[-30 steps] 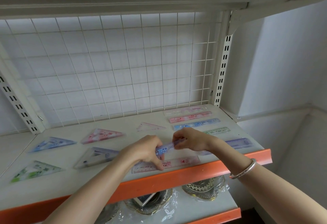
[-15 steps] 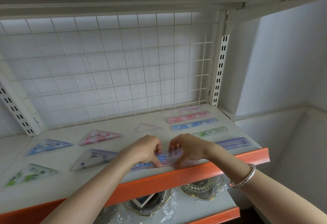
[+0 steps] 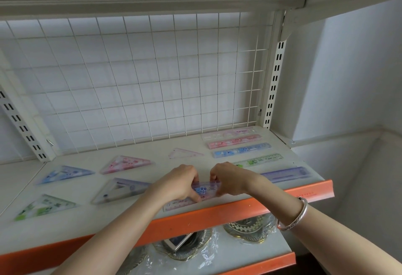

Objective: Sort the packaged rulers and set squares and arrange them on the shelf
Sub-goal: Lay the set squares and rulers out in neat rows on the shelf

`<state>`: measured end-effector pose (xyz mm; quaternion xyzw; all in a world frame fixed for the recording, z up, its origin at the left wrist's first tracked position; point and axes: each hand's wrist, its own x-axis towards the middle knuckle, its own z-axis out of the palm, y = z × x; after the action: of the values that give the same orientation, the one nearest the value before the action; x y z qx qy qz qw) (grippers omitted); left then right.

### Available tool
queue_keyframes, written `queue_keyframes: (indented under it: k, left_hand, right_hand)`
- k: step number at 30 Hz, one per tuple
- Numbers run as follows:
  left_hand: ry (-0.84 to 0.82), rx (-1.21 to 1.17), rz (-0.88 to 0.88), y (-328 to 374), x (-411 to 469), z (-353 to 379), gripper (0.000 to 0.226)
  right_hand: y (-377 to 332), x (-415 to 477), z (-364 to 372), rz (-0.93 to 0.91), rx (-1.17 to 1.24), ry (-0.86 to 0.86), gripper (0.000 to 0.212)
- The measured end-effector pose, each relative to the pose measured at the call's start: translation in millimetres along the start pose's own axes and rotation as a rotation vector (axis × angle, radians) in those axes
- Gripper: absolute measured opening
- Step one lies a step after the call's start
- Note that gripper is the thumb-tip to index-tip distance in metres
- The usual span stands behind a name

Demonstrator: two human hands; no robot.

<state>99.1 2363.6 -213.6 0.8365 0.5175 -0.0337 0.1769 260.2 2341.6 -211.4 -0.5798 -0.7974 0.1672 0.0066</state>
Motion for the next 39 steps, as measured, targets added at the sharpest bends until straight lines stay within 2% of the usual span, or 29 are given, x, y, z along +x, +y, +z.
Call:
queue_keyframes:
  k: [5,14,21,25,28,31,33,35,39]
  left_hand:
    - [-0.009,0.003,0.007,0,-2,3,0.04]
    - [0.026,-0.041,0.024,-7,-3,-5,0.028]
    - [-0.02,-0.089,0.033,-9,-1,-11,0.042]
    - [-0.015,-0.127,0.026,-14,2,-16,0.044]
    - [0.035,-0.196,0.041,-18,4,-25,0.034]
    - [0.171,-0.369,-0.003,-21,8,-32,0.022]
    - [0.248,-0.546,-0.042,-23,15,-34,0.026]
    - [0.306,-0.729,-0.074,-20,22,-35,0.02]
    - [0.368,-0.847,-0.073,-7,32,-36,0.02]
  right_hand:
    - [-1,-2,1,-0.028,-0.092,-0.022,0.037]
    - [4,-2,-4,-0.004,-0.01,-0.068,0.044]
    - [5,-3,0,-0.053,0.127,0.023,0.022]
    - [11,0,-4,-0.074,0.244,0.104,0.03]
    - [20,3,-14,-0.067,0.402,0.23,0.043]
    - [25,11,-21,0.031,0.522,0.575,0.064]
    - [24,16,-23,0.145,0.732,0.7,0.07]
    - [22,22,-24,0.227,1.005,0.646,0.061]
    - [14,28,-25,0.226,1.415,0.44,0.017]
